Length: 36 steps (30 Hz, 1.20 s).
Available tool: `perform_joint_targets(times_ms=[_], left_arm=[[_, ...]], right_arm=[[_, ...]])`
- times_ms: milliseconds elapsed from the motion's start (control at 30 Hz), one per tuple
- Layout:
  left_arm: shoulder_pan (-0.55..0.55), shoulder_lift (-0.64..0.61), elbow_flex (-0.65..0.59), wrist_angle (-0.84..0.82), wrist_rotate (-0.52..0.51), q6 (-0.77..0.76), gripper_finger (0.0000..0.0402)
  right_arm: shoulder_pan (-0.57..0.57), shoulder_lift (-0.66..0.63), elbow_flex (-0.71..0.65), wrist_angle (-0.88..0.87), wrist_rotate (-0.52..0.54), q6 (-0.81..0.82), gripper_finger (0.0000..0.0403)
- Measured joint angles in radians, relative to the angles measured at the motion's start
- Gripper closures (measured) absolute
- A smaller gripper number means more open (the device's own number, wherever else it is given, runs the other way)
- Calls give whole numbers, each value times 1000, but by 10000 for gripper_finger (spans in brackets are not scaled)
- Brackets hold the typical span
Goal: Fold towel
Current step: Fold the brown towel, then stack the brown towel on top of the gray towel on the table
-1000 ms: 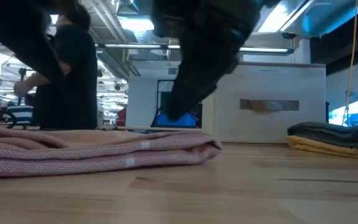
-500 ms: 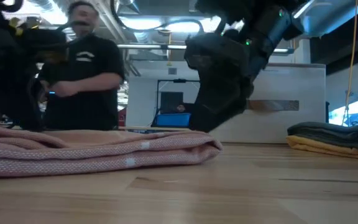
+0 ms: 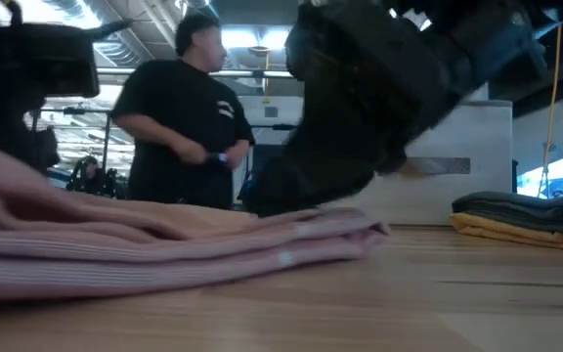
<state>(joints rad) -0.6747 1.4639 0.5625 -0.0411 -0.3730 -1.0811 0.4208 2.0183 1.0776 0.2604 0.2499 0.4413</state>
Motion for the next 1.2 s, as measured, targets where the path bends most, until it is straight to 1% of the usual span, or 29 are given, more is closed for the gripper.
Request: perform_joint_targets(times_ms=[67,133,233,333,400,467,533,600,667,733,767,833,933,1000,1067,1133,1200], left_arm=[[8,11,0,66,22,23,263],[19,14,11,85,85,43,263],[25,8,56,16,175,50,263],[36,-28,119,-102,223,88,263],[48,-57,155,-189,225,122,263],[69,-84,175,-267,206,156,263],[96,-105,180,-298,140,186,263],[129,-111,180,-323,56,222,263],[170,-104,179,-333,-5,267,263],[218,-93,168,-312,-19,308,263],[242,-86,161,-307,-20,322,263],[281,-70,147,-275,-23,349,263],[318,-50,127,-225,-24,372,263],[331,-40,115,-198,-23,399,263],[341,-30,114,-192,-25,418,263],[344,-28,114,-194,-27,442,263],[344,-28,114,-187,-30,466,263]], right_arm=[[13,31,5,-5,32,-9,175],[16,44,6,-48,47,-26,175],[12,20,7,-129,25,-84,175],[10,-20,5,-206,6,-226,175],[10,-48,4,-270,4,-332,175],[3,-76,3,-337,27,-431,175],[2,-111,2,-395,62,-493,175],[-4,-149,2,-412,99,-523,175],[-4,-201,2,-429,121,-495,175],[-4,-259,5,-464,132,-419,175],[-3,-291,5,-515,132,-379,175],[2,-364,4,-648,122,-295,175],[13,-497,4,-940,89,-139,175],[12,-573,3,-1158,21,-26,175],[12,-634,-15,-1339,-26,74,175],[11,-678,-50,-1444,-52,122,175],[12,-709,-107,-1465,-63,135,175]])
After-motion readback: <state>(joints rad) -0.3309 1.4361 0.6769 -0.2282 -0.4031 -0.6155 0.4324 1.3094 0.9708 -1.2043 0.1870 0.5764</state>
